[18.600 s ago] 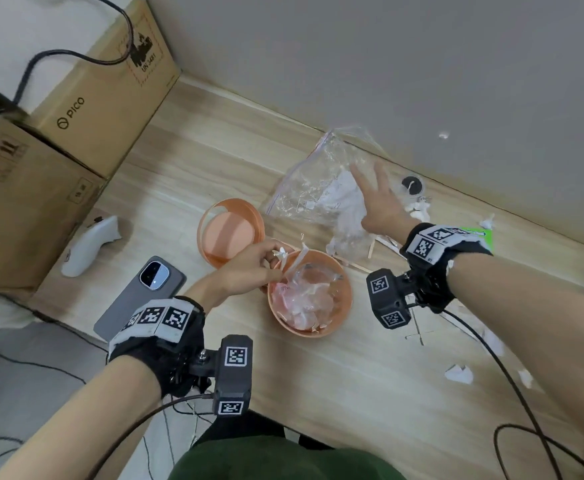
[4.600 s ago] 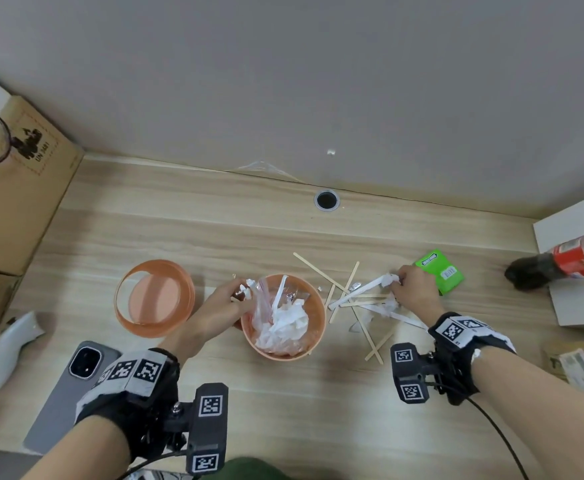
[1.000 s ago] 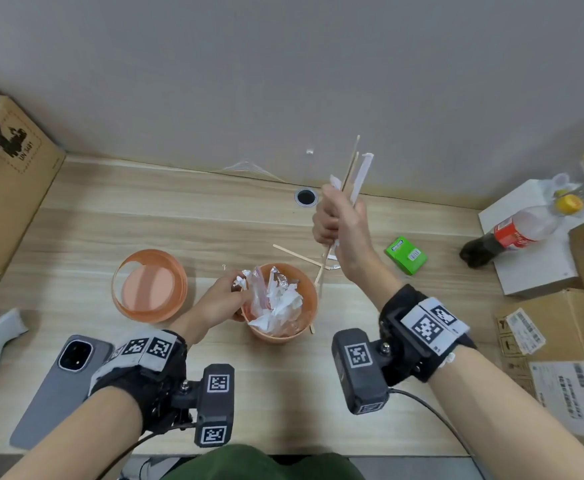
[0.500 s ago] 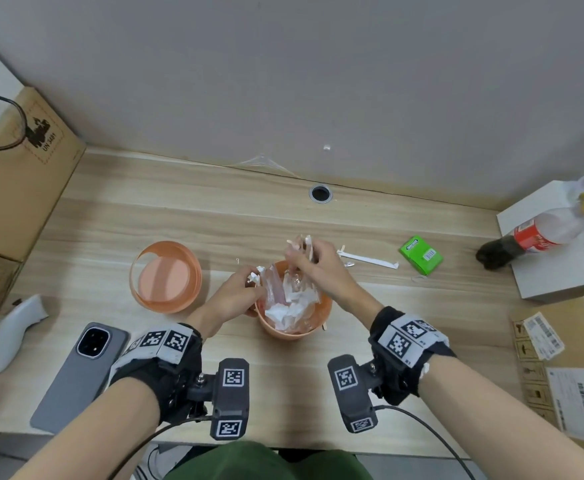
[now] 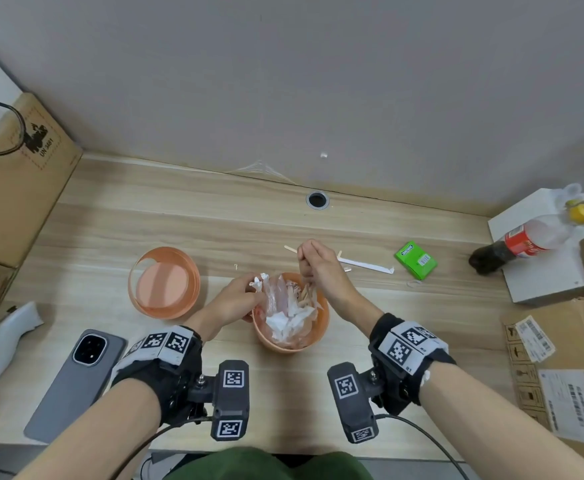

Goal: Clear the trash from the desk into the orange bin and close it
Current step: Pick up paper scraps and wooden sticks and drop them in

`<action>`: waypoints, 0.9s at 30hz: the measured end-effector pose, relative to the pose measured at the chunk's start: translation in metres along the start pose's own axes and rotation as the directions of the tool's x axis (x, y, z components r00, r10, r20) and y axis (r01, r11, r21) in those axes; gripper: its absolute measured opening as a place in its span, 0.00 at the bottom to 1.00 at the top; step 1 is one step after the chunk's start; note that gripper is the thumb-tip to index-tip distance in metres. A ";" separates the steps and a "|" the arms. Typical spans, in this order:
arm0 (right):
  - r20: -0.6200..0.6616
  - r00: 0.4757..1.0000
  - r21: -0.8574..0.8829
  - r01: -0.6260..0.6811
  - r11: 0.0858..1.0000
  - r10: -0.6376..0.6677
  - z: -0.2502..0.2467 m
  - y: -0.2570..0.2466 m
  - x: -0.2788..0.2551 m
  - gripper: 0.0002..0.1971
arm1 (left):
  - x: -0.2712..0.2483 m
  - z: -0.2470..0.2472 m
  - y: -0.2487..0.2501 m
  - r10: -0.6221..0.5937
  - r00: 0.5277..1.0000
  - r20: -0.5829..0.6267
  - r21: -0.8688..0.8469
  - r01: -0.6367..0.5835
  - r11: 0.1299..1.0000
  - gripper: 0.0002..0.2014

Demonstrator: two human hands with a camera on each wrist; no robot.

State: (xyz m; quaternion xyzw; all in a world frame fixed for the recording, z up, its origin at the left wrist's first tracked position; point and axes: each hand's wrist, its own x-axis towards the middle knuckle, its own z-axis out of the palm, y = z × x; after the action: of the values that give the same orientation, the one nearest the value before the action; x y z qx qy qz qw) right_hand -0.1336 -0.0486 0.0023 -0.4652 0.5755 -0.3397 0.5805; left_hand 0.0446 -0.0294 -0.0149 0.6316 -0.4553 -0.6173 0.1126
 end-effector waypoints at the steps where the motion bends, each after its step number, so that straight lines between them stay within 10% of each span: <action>1: -0.002 1.000 -0.012 -0.008 1.000 0.008 -0.001 0.000 0.000 0.14 | 0.000 0.000 0.000 0.004 1.000 0.010 0.012 -0.004 1.000 0.16; 9: 0.001 0.981 0.102 0.191 0.976 -0.192 -0.016 -0.046 -0.005 0.15 | 0.003 0.002 0.001 0.011 1.000 0.001 -0.007 -0.011 1.000 0.13; 20: 0.055 0.963 -0.218 0.271 0.938 -0.265 0.010 0.003 -0.018 0.11 | 0.006 0.002 -0.002 0.023 1.000 0.014 -0.003 -0.023 1.000 0.14; 27: -0.061 0.938 0.140 0.346 0.928 -0.340 -0.005 -0.026 -0.020 0.09 | 0.009 0.000 -0.007 0.015 1.000 0.001 -0.031 -0.015 0.999 0.17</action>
State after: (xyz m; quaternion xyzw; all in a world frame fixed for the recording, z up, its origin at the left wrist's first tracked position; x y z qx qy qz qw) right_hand -0.1366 -0.0393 0.0342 -0.5081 0.4688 -0.4859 0.5348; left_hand 0.0461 -0.0327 -0.0258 0.6261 -0.4506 -0.6236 0.1267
